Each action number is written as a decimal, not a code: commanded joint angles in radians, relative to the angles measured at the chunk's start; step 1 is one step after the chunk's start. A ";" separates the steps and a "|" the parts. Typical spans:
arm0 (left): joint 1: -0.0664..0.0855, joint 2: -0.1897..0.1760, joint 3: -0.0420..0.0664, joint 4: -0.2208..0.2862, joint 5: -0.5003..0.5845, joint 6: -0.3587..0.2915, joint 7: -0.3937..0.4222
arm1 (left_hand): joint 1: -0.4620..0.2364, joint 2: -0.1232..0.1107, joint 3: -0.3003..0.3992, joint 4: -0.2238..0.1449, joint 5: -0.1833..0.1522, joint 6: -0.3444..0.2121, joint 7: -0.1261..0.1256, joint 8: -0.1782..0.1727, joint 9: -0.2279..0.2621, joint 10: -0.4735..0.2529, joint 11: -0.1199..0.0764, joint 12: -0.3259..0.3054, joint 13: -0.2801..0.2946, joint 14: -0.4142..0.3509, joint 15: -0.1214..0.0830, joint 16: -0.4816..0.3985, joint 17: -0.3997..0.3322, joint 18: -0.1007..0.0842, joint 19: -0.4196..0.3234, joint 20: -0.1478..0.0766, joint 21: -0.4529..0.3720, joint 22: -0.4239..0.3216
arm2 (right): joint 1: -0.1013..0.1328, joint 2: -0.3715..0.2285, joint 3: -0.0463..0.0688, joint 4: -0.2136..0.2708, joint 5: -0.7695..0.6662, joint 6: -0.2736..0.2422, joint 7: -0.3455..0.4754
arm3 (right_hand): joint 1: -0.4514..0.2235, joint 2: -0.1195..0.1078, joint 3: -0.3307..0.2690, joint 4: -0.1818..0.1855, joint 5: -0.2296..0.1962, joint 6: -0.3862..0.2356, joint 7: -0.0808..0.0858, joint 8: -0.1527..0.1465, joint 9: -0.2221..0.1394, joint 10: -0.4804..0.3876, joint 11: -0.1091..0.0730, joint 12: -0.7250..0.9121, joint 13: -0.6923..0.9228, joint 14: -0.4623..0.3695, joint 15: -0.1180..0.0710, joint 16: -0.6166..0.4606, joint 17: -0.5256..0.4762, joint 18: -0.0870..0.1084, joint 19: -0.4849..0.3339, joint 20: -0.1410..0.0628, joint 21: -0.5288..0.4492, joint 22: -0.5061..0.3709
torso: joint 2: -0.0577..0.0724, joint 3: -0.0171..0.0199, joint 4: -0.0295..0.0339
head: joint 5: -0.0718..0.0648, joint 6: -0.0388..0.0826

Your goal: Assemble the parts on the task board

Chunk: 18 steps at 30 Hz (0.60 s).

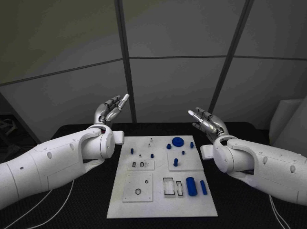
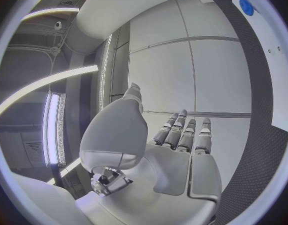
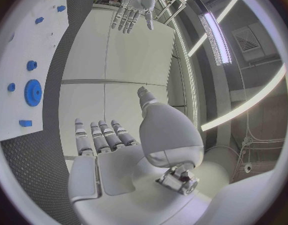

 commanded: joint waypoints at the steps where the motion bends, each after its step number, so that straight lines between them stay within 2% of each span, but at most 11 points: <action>1: 0.008 0.008 0.002 -0.022 0.039 0.100 0.029 | 0.047 -0.002 -0.002 0.014 0.009 0.018 0.019 0.009 0.002 0.021 0.005 0.009 0.003 0.018 0.004 0.007 0.003 -0.010 0.005 0.016 0.008 0.003 | 0.007 0.009 0.004 -0.028 -0.085 0.184 -0.084 | 0.047 0.003 0.001 0.008 0.014 0.017 0.077 0.008 0.002 0.015 0.008 0.007 0.003 0.017 0.007 0.004 0.002 0.017 0.006 0.015 0.006 0.003 | 0.000 -0.0002 -0.0005 | 0.000 0.000; 4: 0.009 0.009 0.002 -0.025 0.040 0.103 0.029 | 0.047 -0.001 -0.002 0.014 0.009 0.018 0.020 0.009 0.002 0.022 0.005 0.009 0.003 0.018 0.004 0.007 0.003 -0.010 0.006 0.016 0.008 0.003 | 0.012 0.015 0.007 -0.048 -0.100 0.221 -0.102 | 0.051 0.003 0.002 0.006 0.014 0.020 0.078 0.009 0.003 0.017 0.009 0.008 0.003 0.018 0.008 0.005 0.003 0.019 0.006 0.015 0.007 0.003 | 0.000 -0.0002 -0.0005 | 0.000 0.000; 8: 0.009 0.009 0.002 -0.025 0.040 0.103 0.029 | 0.047 0.000 -0.002 0.014 0.009 0.018 0.021 0.009 0.002 0.022 0.006 0.009 0.003 0.019 0.005 0.007 0.003 -0.010 0.007 0.015 0.009 0.004 | 0.013 0.017 0.008 -0.056 -0.107 0.236 -0.109 | 0.058 0.002 0.005 0.002 0.013 0.026 0.080 0.010 0.003 0.025 0.011 0.009 0.004 0.024 0.010 0.005 0.003 0.022 0.008 0.016 0.009 0.004 | 0.000 -0.0002 -0.0005 | 0.000 0.000; 9: 0.009 0.003 0.002 -0.033 0.040 0.112 0.025 | 0.047 0.000 -0.001 0.014 0.009 0.018 0.021 0.009 0.002 0.022 0.007 0.010 0.003 0.019 0.005 0.007 0.003 -0.010 0.007 0.015 0.009 0.004 | 0.014 -0.005 0.008 -0.044 -0.124 0.218 -0.108 | 0.061 0.003 0.006 0.000 0.013 0.029 0.081 0.010 0.003 0.028 0.012 0.010 0.004 0.026 0.011 0.006 0.003 0.024 0.008 0.016 0.010 0.005 | 0.000 0.0017 -0.0013 | -0.002 -0.018; 15: 0.009 -0.002 0.002 -0.033 0.040 0.115 0.023 | 0.046 0.000 -0.001 0.014 0.009 0.019 0.022 0.010 0.003 0.023 0.008 0.010 0.004 0.020 0.006 0.007 0.003 -0.010 0.008 0.014 0.010 0.004 | 0.014 -0.009 0.009 -0.049 -0.153 0.199 -0.099 | 0.094 0.002 0.017 -0.027 0.013 0.058 0.089 0.013 0.006 0.062 0.021 0.016 0.007 0.061 0.019 0.010 0.007 0.039 0.026 0.018 0.025 0.012 | 0.000 0.0020 -0.0009 | -0.002 -0.019; 16: 0.009 -0.004 0.002 -0.032 0.040 0.116 0.022 | 0.046 0.001 -0.001 0.014 0.009 0.020 0.023 0.010 0.003 0.024 0.008 0.011 0.004 0.021 0.006 0.008 0.003 -0.009 0.009 0.014 0.011 0.004 | 0.014 -0.009 0.009 -0.051 -0.164 0.196 -0.095 | 0.111 0.002 0.021 -0.041 0.013 0.080 0.096 0.016 0.008 0.093 0.028 0.023 0.010 0.097 0.025 0.015 0.010 0.049 0.056 0.019 0.040 0.019 | -0.001 0.0021 -0.0015 | -0.001 -0.020; 18: 0.009 -0.006 0.002 -0.031 0.040 0.118 0.021 | 0.046 0.002 0.000 0.013 0.009 0.021 0.024 0.011 0.003 0.025 0.009 0.012 0.004 0.022 0.007 0.008 0.003 -0.009 0.010 0.013 0.011 0.005 | 0.014 -0.010 0.009 -0.054 -0.181 0.189 -0.091 | 0.128 0.002 0.025 -0.056 0.013 0.115 0.107 0.021 0.011 0.140 0.039 0.033 0.014 0.156 0.034 0.024 0.015 0.055 0.114 0.021 0.067 0.033 | -0.001 0.0021 -0.0013 | -0.001 -0.020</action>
